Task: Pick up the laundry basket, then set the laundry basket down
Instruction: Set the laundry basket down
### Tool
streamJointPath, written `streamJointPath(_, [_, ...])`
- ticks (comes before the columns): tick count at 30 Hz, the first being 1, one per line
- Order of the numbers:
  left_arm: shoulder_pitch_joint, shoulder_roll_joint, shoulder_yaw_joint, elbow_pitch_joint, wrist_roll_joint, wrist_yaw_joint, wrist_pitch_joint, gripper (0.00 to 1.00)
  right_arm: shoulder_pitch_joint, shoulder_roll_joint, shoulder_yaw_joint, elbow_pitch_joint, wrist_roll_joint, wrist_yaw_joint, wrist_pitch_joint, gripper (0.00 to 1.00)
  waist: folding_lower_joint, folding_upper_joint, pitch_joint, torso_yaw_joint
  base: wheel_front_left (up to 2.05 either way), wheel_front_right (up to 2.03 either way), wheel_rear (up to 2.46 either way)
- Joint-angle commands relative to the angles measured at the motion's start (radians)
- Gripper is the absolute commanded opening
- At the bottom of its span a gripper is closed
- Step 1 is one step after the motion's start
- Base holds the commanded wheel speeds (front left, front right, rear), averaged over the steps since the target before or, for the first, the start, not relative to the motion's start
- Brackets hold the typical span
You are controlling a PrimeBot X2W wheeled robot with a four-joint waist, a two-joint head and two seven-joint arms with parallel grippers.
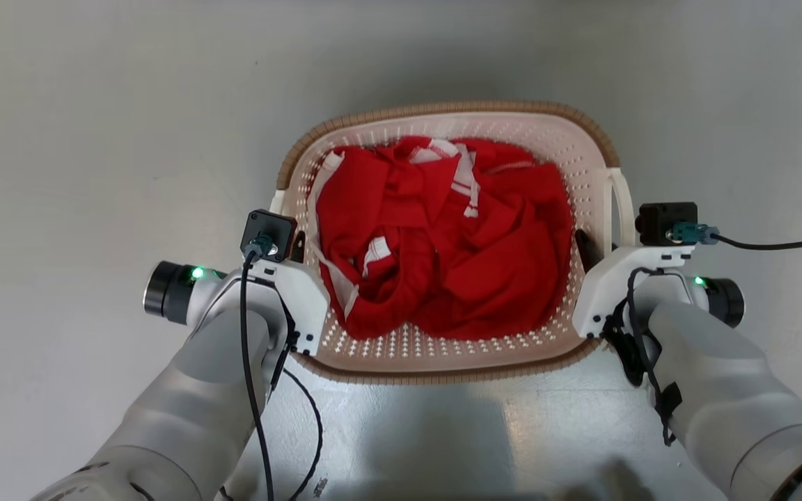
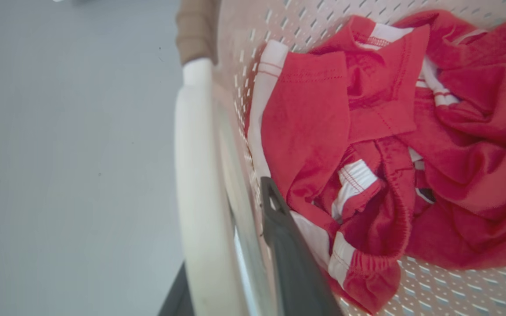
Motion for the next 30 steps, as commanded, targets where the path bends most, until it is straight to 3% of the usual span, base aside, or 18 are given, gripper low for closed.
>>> streamJointPath(1, [0.0, 0.045, -0.013, 0.009, 0.038, 0.01, -0.021, 0.0, 0.012, -0.024, 0.0, 0.011, -0.029, 0.002, -0.025, 0.0, 0.0, 0.0, 0.013, 0.002, 0.0, 0.0, 0.0])
streamJointPath(26, [-0.045, 0.045, -0.022, 0.008, 0.044, 0.016, -0.07, 0.0, -0.004, -0.024, -0.105, 0.011, -0.14, 0.002, -0.061, 0.0, 0.0, 0.0, 0.098, 0.014, 0.0, 0.0, 0.0])
streamJointPath(27, [-0.046, 0.045, -0.022, 0.007, 0.045, 0.016, -0.071, 0.3, -0.004, -0.024, -0.108, 0.011, -0.139, 0.002, -0.062, 0.0, 0.0, 0.0, 0.099, 0.016, 0.0, 0.0, 0.0])
streamJointPath(28, [-0.046, 0.045, -0.022, 0.007, 0.045, 0.016, -0.071, 0.3, -0.004, -0.024, -0.108, 0.011, -0.139, 0.002, -0.062, 0.0, 0.0, 0.0, 0.099, 0.016, 0.0, 0.0, 0.0])
streamJointPath(29, [-0.047, 0.045, -0.022, 0.004, 0.045, 0.015, -0.072, 0.82, -0.004, -0.024, -0.11, 0.011, -0.14, 0.002, -0.064, 0.24, 0.0, 0.0, 0.099, 0.017, 0.0, 0.0, 0.0])
streamJointPath(30, [-0.047, 0.045, -0.022, 0.003, 0.044, 0.015, -0.074, 1.0, -0.004, -0.024, -0.11, 0.011, -0.143, 0.002, -0.065, 0.86, 0.0, 0.0, 0.1, 0.017, 0.0, 0.0, 0.0])
